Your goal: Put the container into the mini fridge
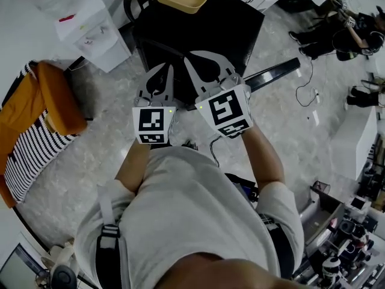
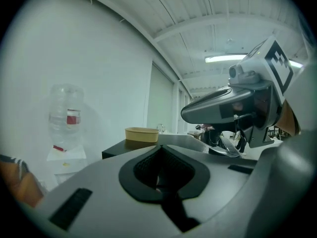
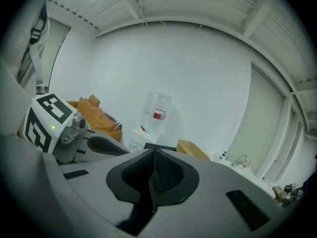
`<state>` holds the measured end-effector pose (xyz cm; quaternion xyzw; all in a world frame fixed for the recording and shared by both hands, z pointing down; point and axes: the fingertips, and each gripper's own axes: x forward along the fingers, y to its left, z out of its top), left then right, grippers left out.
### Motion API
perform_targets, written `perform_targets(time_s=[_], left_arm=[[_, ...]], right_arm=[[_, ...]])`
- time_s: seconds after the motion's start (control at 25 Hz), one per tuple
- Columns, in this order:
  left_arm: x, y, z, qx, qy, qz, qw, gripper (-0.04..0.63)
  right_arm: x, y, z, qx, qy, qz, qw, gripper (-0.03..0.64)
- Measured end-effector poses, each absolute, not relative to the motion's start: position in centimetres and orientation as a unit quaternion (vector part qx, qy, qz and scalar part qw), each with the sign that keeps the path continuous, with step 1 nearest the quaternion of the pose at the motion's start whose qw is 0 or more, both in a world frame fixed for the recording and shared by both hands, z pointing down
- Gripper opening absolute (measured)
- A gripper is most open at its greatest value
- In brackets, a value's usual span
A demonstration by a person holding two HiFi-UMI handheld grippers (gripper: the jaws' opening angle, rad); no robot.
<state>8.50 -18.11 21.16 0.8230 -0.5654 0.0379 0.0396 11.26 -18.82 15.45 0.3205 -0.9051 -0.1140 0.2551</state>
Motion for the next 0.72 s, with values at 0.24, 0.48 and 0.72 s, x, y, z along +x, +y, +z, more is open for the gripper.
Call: perform_targets(time_s=[0.24, 0.48, 0.72], left_arm=[[6.3, -22.1, 21.1, 0.837, -0.545, 0.036, 0.031, 0.012], [4.0, -25.3, 21.4, 0.845, -0.533, 0.034, 0.028, 0.011], [2.8, -27.2, 21.3, 0.851, -0.524, 0.027, 0.028, 0.011]], right_arm=[[9.4, -23.4, 15.9, 0.344, -0.890, -0.114, 0.275, 0.040], [8.1, -27.1, 17.2, 0.360, -0.874, -0.119, 0.305, 0.040], [7.6, -29.9, 17.4, 0.375, -0.855, -0.130, 0.334, 0.040]])
